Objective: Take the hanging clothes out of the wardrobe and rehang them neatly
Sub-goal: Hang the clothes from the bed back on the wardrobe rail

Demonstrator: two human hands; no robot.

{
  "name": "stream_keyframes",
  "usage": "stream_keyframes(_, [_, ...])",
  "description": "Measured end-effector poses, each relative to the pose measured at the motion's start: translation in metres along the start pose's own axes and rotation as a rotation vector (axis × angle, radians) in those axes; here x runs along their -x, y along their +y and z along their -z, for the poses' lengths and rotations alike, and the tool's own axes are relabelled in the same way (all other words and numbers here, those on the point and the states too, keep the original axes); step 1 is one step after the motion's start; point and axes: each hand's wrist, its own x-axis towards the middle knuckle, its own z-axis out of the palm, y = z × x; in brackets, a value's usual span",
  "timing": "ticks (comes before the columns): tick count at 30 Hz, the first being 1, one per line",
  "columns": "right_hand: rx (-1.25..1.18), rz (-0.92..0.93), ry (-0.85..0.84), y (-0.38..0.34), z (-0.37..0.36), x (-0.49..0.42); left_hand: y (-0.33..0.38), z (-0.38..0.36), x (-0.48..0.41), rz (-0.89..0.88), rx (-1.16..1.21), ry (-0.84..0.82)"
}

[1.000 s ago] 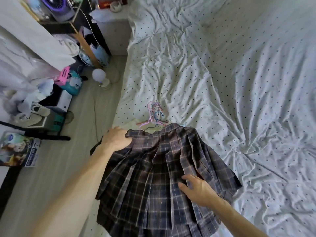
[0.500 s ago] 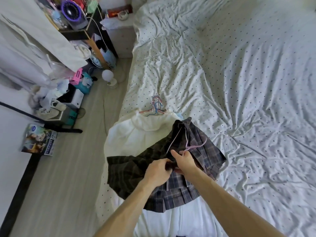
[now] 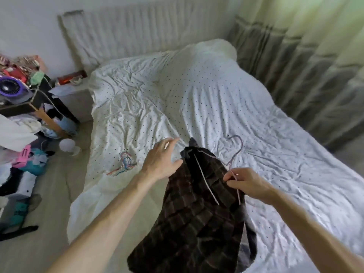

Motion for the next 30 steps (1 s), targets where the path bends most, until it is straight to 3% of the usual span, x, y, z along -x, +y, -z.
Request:
stream_keyframes(4, [0.155, 0.057, 0.113, 0.024, 0.111, 0.092, 0.136, 0.020, -0.049, -0.366, -0.236, -0.051])
stream_keyframes(10, [0.013, 0.065, 0.387, 0.102, 0.215, 0.251, 0.342, -0.003, -0.054, -0.825, -0.255, 0.064])
stream_keyframes(17, [-0.082, -0.001, 0.974, 0.210, 0.267, 0.383, 0.538, -0.043, -0.018, -0.895, 0.062, -0.112])
stream_keyframes(22, [-0.101, -0.051, 1.143, 0.246, 0.297, 0.453, 0.660, -0.073, 0.017, -1.000, 0.094, -0.288])
stream_keyframes(30, [-0.159, -0.267, 1.289, 0.316, 0.288, 0.540, 0.807, -0.158, 0.126, -1.318, 0.384, -0.524])
